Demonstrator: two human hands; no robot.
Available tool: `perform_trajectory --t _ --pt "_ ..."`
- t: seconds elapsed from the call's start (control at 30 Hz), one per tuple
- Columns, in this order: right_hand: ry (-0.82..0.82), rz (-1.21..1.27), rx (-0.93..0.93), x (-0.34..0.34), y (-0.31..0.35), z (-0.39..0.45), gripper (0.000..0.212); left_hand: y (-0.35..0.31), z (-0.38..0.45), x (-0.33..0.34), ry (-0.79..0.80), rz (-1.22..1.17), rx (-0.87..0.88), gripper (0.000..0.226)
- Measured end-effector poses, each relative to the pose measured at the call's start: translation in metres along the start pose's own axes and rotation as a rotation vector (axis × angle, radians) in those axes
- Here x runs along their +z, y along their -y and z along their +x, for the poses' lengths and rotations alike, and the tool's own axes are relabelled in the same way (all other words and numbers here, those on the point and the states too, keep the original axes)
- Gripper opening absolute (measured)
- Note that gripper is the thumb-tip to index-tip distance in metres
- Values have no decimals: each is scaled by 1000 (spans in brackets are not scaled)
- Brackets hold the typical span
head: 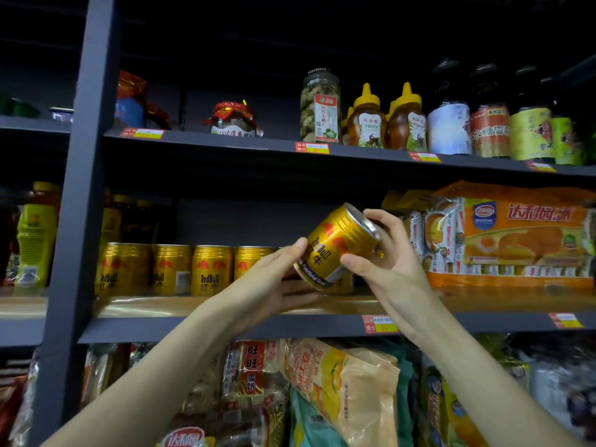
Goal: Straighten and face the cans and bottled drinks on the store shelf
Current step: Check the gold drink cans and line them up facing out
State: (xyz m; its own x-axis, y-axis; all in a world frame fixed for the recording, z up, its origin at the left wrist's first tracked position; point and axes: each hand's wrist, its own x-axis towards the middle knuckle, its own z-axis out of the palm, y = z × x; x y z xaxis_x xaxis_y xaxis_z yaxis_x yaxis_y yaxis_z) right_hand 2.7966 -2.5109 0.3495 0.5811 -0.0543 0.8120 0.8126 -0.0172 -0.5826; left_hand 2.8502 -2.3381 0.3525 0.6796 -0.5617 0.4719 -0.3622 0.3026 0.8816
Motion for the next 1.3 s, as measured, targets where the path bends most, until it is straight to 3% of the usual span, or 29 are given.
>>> perform_trajectory --t 0.1,0.2,0.23,0.33,0.43,0.5,0.63,0.7,0.8,0.87,0.97,1.07,1.2,1.3 --pt "41 79 0 7 4 -1 63 -3 -2 2 43 -86 -34 53" --pt "-48 -39 59 11 3 0 59 -5 -2 -3 -47 -123 157 57" --pt "-74 -28 105 11 1 0 54 -6 -1 -6 -95 -29 253 58" --pt "-48 328 271 17 -1 -4 51 -12 -6 -11 -132 475 508 58" --pt "-128 360 262 22 0 -5 54 -13 -8 -11 -28 619 496 62" --pt "-184 114 136 22 -2 -6 60 -11 -10 -14 -28 592 420 56" --pt "-172 -687 -369 13 -4 -9 80 -4 -10 -27 -120 611 380 33" --pt "-142 -837 -479 8 -7 -9 89 -1 -9 -31 -194 610 374 29" --pt "-150 -885 -492 3 -8 -10 94 1 -5 -33 -224 639 364 26" --pt "-180 -839 -441 -1 -5 -8 88 1 -2 -31 -238 705 381 26" --pt "-305 -780 -300 -16 3 9 65 1 2 -33 -336 1014 468 28" --pt "-384 -955 -138 -41 7 31 51 3 5 -39 -382 1215 482 35" --pt "-263 -1032 109 -59 -6 49 48 8 14 -52 -383 1378 459 38" --pt "-210 -1065 189 -66 -8 64 46 12 20 -56 -406 1428 435 38"
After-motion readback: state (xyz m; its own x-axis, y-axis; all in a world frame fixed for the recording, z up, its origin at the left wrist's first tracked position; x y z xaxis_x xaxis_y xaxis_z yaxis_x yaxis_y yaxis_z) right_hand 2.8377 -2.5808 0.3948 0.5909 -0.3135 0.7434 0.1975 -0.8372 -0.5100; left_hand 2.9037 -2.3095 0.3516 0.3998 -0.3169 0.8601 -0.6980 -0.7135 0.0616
